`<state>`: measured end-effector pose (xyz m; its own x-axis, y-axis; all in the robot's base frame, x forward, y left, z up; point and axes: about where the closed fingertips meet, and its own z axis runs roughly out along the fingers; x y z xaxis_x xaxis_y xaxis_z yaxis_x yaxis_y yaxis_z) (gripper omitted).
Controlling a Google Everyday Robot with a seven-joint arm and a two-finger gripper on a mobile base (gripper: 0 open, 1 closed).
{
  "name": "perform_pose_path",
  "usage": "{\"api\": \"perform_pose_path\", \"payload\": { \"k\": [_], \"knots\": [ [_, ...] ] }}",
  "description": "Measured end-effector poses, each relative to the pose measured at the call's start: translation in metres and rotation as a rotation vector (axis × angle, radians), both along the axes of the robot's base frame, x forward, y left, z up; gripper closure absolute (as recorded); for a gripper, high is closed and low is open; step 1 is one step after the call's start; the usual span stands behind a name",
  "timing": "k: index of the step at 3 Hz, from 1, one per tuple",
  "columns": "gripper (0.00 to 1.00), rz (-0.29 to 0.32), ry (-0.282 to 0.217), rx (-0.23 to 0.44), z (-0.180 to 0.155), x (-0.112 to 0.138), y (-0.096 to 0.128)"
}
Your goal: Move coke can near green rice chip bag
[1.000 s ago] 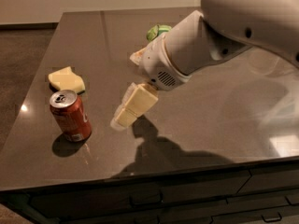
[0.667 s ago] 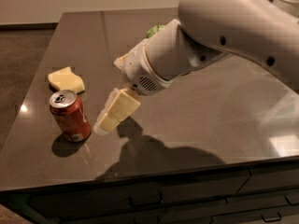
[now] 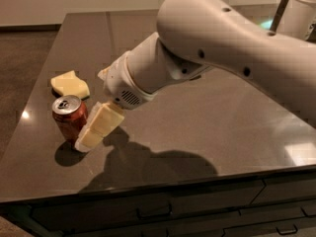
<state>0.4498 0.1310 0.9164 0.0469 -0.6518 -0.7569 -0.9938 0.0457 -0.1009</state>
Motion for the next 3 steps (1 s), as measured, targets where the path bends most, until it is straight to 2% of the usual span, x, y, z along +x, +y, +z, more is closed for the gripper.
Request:
{"api": "perform_pose_path", "payload": {
  "k": [2,3],
  "knots": [
    [0.0,0.03,0.02,0.022,-0.008,-0.003,0.025],
    [0.17,0.041,0.03,0.03,-0.011,-0.004,0.031]
  ]
}}
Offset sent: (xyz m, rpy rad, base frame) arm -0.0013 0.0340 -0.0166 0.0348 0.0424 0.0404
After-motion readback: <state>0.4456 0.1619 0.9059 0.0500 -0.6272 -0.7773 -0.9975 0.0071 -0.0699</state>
